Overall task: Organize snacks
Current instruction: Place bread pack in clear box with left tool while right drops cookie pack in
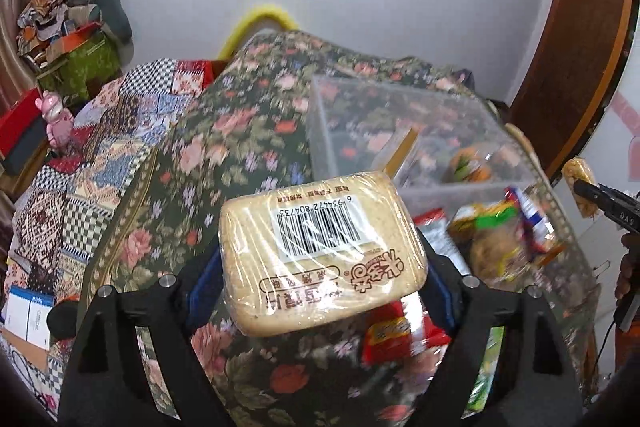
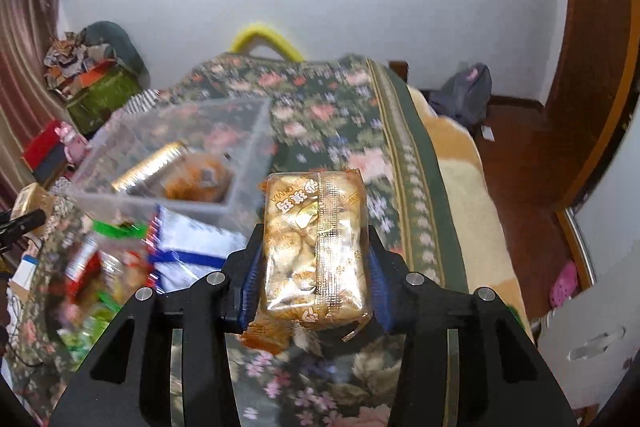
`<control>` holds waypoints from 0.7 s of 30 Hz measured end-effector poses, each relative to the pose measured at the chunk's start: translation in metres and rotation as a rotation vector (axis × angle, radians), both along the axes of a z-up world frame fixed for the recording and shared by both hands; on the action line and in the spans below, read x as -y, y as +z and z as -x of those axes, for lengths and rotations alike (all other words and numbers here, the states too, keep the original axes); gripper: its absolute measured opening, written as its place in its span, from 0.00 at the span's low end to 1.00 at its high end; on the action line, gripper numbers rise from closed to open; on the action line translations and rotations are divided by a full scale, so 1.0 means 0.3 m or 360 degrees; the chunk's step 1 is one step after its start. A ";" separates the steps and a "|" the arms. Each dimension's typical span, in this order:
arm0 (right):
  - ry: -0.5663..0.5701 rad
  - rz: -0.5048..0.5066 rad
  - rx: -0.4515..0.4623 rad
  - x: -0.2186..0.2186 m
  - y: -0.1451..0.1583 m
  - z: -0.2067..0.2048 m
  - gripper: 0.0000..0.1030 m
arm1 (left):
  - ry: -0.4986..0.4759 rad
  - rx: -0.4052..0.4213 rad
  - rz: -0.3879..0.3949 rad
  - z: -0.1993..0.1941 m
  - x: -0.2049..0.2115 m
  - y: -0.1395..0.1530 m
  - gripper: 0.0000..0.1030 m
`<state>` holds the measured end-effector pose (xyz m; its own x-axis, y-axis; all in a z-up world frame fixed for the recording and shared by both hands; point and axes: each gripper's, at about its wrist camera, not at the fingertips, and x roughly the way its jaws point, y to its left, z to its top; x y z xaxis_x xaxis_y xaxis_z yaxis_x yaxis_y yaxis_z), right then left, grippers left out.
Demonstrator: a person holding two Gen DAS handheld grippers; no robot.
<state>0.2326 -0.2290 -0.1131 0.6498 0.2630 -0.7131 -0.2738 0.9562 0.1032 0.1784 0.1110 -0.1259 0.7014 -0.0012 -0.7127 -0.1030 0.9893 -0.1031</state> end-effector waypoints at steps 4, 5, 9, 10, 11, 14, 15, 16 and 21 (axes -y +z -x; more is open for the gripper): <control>0.0051 -0.0031 0.0073 -0.046 0.059 -0.007 0.41 | -0.0026 0.0048 0.0017 -0.036 0.018 0.054 0.82; 0.0065 -0.0040 0.0088 -0.060 0.071 -0.009 0.41 | -0.0033 0.0059 0.0023 -0.047 0.022 0.066 0.82; 0.0119 -0.0092 0.0118 -0.130 0.102 -0.023 0.41 | -0.0051 0.0101 0.0003 -0.094 0.047 0.111 0.82; 0.0134 -0.0102 0.0122 -0.149 0.105 -0.028 0.41 | -0.0056 0.0107 -0.0002 -0.106 0.052 0.118 0.82; 0.0152 -0.0107 0.0124 -0.171 0.107 -0.032 0.41 | -0.0063 0.0112 -0.0008 -0.121 0.060 0.125 0.82; 0.0207 -0.0111 0.0127 -0.238 0.110 -0.047 0.41 | -0.0079 0.0117 -0.0018 -0.152 0.073 0.130 0.82; 0.0225 -0.0110 0.0126 -0.260 0.109 -0.051 0.41 | -0.0088 0.0118 -0.0023 -0.166 0.079 0.131 0.82; 0.0241 -0.0108 0.0125 -0.279 0.108 -0.056 0.41 | -0.0092 0.0119 -0.0028 -0.178 0.083 0.131 0.82; 0.0298 -0.0113 0.0100 -0.363 0.096 -0.092 0.41 | -0.0108 0.0113 -0.0020 -0.245 0.103 0.123 0.82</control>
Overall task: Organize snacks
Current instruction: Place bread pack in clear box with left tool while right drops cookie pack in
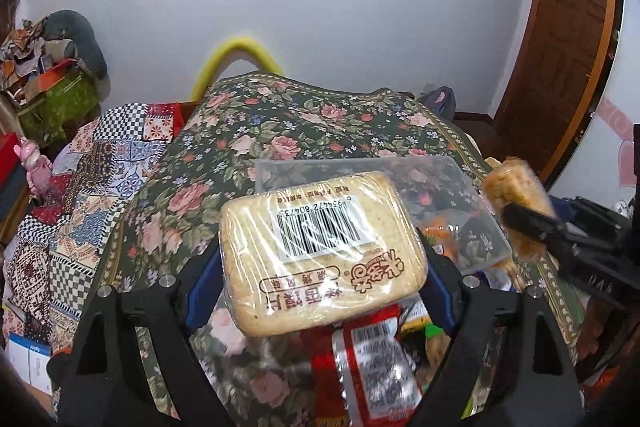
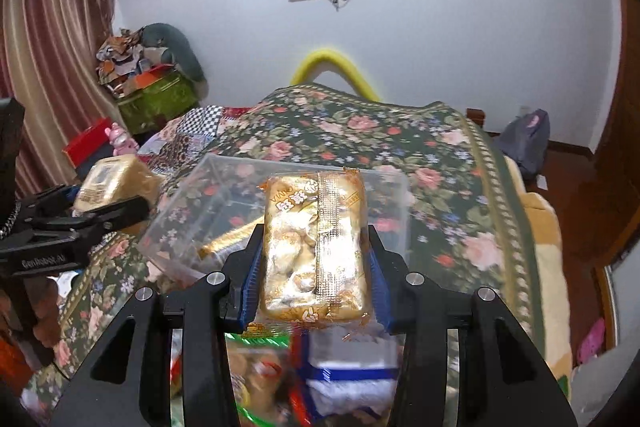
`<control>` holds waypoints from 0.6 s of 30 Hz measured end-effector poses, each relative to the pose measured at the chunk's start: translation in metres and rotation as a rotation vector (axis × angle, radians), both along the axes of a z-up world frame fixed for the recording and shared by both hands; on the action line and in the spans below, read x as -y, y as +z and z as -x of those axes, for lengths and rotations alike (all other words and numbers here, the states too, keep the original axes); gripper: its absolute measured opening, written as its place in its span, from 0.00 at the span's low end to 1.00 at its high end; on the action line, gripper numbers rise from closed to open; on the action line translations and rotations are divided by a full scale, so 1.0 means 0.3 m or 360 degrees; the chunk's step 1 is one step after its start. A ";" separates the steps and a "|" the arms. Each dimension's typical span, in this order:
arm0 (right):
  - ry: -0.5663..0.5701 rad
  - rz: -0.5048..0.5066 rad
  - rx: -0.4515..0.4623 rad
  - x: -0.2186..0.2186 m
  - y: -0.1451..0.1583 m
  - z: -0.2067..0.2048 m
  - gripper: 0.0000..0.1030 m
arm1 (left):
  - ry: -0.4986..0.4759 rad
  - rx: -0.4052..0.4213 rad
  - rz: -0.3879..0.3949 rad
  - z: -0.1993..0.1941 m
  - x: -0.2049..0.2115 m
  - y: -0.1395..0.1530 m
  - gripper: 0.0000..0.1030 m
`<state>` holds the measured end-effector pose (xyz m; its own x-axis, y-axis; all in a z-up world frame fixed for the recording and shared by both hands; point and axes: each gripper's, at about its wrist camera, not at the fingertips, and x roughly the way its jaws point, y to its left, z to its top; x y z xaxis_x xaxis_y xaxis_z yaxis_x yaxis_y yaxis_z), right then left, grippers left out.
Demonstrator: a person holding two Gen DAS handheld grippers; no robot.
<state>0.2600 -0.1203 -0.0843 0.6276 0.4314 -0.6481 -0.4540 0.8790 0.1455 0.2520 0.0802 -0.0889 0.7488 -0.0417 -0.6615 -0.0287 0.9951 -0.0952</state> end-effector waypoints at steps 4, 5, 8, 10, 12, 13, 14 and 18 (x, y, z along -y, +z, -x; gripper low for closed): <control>0.0037 0.0037 -0.0023 -0.064 -0.017 -0.030 0.41 | -0.0009 -0.0037 0.0003 -0.066 0.009 -0.026 0.82; 0.0043 0.0053 -0.0029 -0.078 -0.024 -0.040 0.41 | -0.0014 -0.0051 0.0007 -0.085 0.009 -0.035 0.82; 0.0055 0.0073 -0.0063 -0.108 -0.044 -0.071 0.41 | -0.0005 -0.0088 0.0012 -0.131 0.006 -0.062 0.82; 0.0056 0.0089 -0.0105 -0.127 -0.064 -0.098 0.41 | 0.0016 -0.0123 0.0025 -0.165 -0.004 -0.083 0.82; 0.0062 0.0116 -0.0135 -0.144 -0.079 -0.116 0.41 | 0.0019 -0.0154 0.0045 -0.190 -0.015 -0.101 0.82; 0.0065 0.0143 -0.0149 -0.154 -0.091 -0.126 0.41 | 0.0017 -0.0168 0.0047 -0.202 -0.018 -0.110 0.82; 0.0069 0.0164 -0.0157 -0.158 -0.100 -0.130 0.41 | 0.0016 -0.0182 0.0041 -0.213 -0.020 -0.119 0.82; 0.0090 0.0193 -0.0203 -0.172 -0.132 -0.146 0.41 | 0.0027 -0.0210 0.0000 -0.245 -0.020 -0.151 0.82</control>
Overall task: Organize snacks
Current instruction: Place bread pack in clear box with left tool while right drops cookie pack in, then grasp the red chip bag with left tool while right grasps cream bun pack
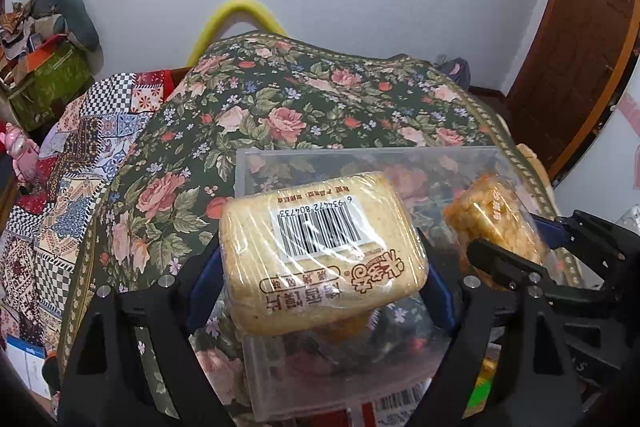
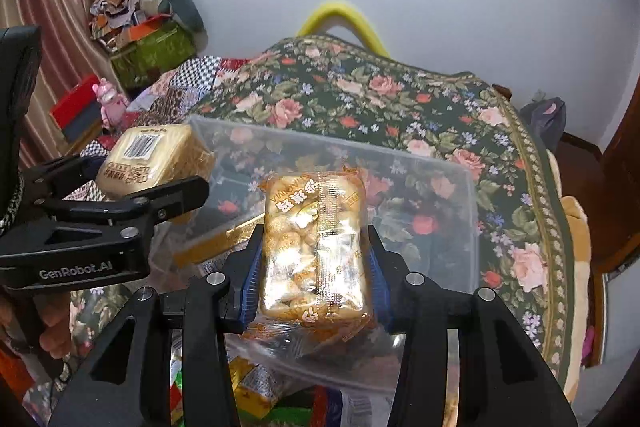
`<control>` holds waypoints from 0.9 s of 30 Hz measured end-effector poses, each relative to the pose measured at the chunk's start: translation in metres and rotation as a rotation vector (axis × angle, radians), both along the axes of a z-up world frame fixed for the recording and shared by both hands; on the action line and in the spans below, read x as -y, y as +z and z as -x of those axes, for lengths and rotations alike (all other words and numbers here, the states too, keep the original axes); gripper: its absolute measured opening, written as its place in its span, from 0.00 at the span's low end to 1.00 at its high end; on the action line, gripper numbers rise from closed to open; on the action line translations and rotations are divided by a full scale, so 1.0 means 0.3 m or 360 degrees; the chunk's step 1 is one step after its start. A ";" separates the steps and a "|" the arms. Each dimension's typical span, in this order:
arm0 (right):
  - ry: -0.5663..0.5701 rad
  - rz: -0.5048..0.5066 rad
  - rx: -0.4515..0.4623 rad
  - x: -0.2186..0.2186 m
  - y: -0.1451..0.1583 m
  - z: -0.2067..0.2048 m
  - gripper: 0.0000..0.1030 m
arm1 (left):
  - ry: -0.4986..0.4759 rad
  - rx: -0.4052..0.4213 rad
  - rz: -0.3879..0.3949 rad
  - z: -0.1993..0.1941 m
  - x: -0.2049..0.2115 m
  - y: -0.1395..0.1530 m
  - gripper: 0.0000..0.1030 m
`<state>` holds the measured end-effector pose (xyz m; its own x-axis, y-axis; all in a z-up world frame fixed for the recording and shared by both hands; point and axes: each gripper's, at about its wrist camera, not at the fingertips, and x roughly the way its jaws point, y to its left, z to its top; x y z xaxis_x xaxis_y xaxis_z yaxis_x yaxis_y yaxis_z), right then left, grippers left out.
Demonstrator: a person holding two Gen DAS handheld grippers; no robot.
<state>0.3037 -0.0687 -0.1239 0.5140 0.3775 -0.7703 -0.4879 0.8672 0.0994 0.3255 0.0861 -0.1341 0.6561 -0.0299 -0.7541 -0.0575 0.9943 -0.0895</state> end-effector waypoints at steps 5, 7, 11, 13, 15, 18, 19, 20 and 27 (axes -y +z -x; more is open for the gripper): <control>0.0027 -0.0005 -0.0040 -0.006 -0.017 -0.002 0.41 | -0.0034 0.0010 -0.0056 0.006 0.017 0.001 0.84; 0.0035 -0.0005 -0.0035 -0.009 -0.016 0.000 0.43 | -0.0046 0.0020 -0.0022 0.010 0.014 0.005 0.84; 0.0038 -0.0038 -0.0008 0.000 0.015 0.017 0.52 | -0.0034 0.0037 -0.0002 0.019 0.007 0.027 0.84; 0.0041 -0.0037 0.0021 0.006 0.032 0.024 0.52 | -0.0034 0.0049 0.0007 0.030 0.007 0.042 0.84; 0.0040 -0.0032 0.0058 0.018 0.057 0.040 0.52 | -0.0042 0.0070 0.0009 0.054 0.010 0.065 0.84; 0.0030 -0.0055 0.0101 0.054 0.095 0.068 0.53 | -0.0056 0.0101 -0.0003 0.102 0.018 0.101 0.85; 0.0026 -0.0064 0.0111 0.069 0.106 0.077 0.53 | -0.0065 0.0109 -0.0007 0.121 0.023 0.112 0.85; 0.0020 -0.0071 0.0127 0.087 0.120 0.092 0.53 | -0.0071 0.0113 -0.0010 0.134 0.026 0.119 0.86; -0.0033 -0.0043 0.0233 0.211 0.170 0.200 0.58 | -0.0121 0.0117 -0.0018 0.277 0.058 0.135 0.88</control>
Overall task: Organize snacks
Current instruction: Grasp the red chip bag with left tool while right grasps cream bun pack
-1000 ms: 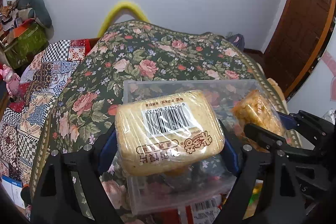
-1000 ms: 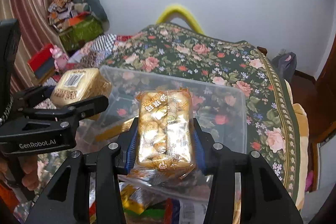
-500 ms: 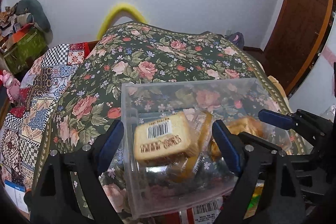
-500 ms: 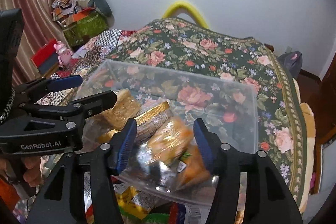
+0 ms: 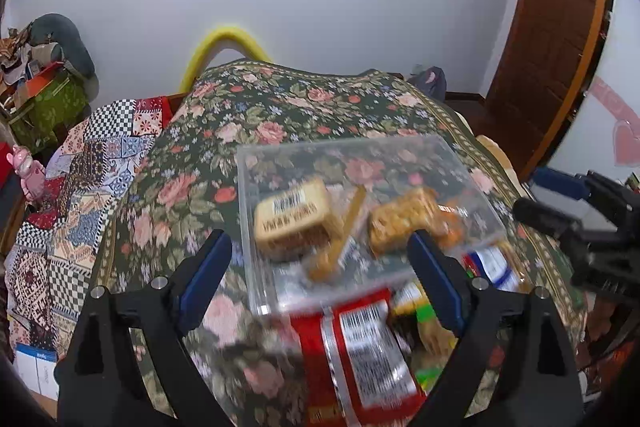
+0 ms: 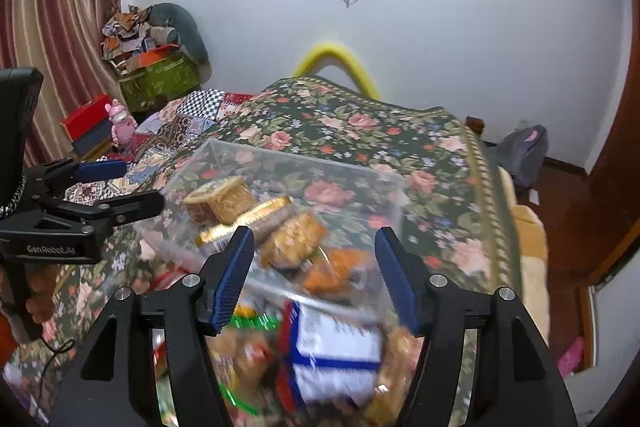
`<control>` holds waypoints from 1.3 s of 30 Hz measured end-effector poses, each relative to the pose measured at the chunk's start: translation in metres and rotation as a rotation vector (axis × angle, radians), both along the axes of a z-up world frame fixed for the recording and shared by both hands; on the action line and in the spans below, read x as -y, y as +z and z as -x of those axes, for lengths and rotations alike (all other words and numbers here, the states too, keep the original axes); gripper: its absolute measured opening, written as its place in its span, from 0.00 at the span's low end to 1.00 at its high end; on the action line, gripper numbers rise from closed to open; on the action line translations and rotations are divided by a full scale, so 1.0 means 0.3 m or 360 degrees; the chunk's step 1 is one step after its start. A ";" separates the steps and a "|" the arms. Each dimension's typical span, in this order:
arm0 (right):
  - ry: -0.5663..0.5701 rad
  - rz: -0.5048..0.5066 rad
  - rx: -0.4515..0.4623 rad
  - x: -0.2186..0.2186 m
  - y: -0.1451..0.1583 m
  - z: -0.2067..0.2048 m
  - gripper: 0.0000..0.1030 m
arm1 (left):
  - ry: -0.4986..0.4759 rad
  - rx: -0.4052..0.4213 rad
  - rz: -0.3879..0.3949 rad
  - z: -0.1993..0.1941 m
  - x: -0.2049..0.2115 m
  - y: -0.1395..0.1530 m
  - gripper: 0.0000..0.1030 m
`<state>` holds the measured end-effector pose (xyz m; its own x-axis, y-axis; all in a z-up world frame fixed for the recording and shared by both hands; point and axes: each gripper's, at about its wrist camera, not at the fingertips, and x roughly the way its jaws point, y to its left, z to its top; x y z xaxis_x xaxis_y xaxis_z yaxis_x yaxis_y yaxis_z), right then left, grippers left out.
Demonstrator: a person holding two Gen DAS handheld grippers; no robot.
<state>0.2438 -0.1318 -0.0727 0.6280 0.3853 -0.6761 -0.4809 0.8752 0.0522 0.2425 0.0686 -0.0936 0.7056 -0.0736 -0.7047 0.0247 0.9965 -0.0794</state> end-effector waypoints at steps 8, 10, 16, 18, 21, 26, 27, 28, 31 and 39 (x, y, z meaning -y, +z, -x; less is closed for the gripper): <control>-0.0072 0.0031 -0.0056 0.131 -0.048 0.081 0.59 | -0.0033 -0.0121 0.0021 0.121 0.040 -0.098 0.88; -0.0084 0.0036 -0.0080 0.151 -0.068 0.096 0.59 | -0.0001 -0.0145 0.0031 0.147 0.045 -0.133 0.88; -0.0132 0.0026 -0.0156 0.205 -0.147 0.139 0.64 | 0.0029 -0.0211 0.0107 0.177 0.067 -0.215 0.88; -0.0148 0.0025 -0.0182 0.224 -0.173 0.147 0.64 | 0.0024 -0.0236 0.0104 0.171 0.081 -0.238 0.88; -0.0180 0.0030 -0.0247 0.254 -0.227 0.145 0.64 | 0.0023 -0.0272 0.0091 0.152 0.090 -0.275 0.88; -0.0249 0.0038 -0.0313 0.292 -0.293 0.113 0.64 | 0.0047 -0.0336 0.0082 0.124 0.083 -0.335 0.88; -0.0261 0.0019 -0.0329 0.301 -0.301 0.102 0.64 | 0.0056 -0.0346 0.0084 0.118 0.077 -0.349 0.88; -0.0268 0.0006 -0.0336 0.306 -0.306 0.095 0.64 | 0.0055 -0.0353 0.0092 0.114 0.074 -0.358 0.88; -0.0283 -0.0010 -0.0353 0.307 -0.320 0.068 0.64 | 0.0056 -0.0388 0.0109 0.096 0.067 -0.392 0.88; -0.0299 -0.0014 -0.0415 0.296 -0.371 0.002 0.50 | 0.0049 -0.0338 0.0129 0.097 0.063 -0.406 0.87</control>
<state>0.2432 -0.2206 -0.1842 0.4948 0.2859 -0.8206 -0.2806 0.9463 0.1605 0.2133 0.0496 -0.2154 0.5446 -0.1168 -0.8305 -0.0314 0.9867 -0.1594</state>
